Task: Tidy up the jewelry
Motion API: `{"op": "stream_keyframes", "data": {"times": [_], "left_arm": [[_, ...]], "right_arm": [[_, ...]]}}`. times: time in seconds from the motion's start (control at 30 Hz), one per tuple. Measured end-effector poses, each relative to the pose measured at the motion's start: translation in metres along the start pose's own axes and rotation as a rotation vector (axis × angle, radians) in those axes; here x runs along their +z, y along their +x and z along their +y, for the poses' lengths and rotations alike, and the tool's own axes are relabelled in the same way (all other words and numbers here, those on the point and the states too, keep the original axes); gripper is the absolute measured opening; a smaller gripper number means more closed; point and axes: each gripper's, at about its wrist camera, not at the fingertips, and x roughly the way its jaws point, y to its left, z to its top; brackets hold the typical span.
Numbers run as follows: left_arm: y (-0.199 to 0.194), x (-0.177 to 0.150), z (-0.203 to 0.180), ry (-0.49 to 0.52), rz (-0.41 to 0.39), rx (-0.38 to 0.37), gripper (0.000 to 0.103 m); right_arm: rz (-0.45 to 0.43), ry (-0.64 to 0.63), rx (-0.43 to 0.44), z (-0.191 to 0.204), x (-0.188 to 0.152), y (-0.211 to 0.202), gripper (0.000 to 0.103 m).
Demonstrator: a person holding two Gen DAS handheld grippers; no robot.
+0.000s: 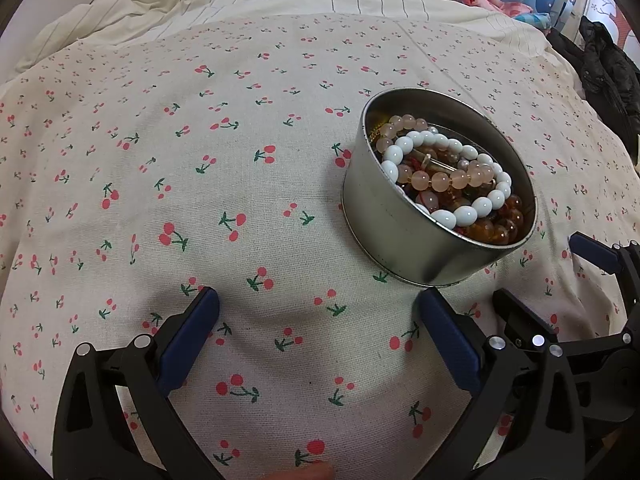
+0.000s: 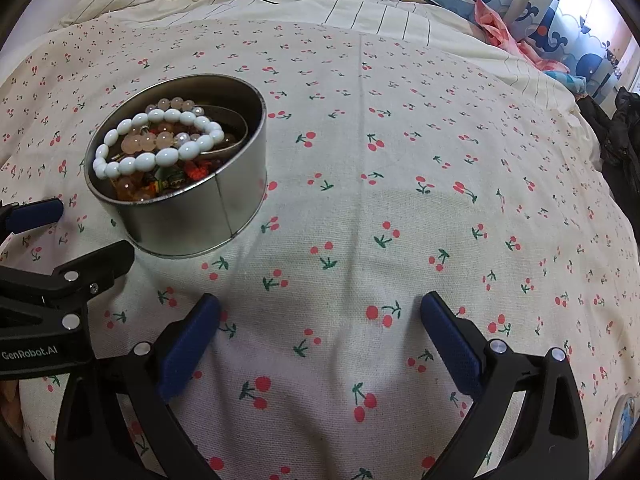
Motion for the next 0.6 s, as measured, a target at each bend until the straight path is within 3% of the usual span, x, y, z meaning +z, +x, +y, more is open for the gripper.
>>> {"op": "stream_keyframes", "data": {"times": [0.43,0.6], "left_arm": [[-0.0037,-0.0043,-0.0020,0.009,-0.005,0.009,0.096],[-0.0057,-0.0060,-0.0022,0.015,-0.003,0.007,0.096]], "right_arm": [[0.010,0.010,-0.007,0.0032,-0.0052,-0.0089,0.096],[0.028,-0.004,0.059,-0.0059,-0.0051,-0.0083,0.096]]}}
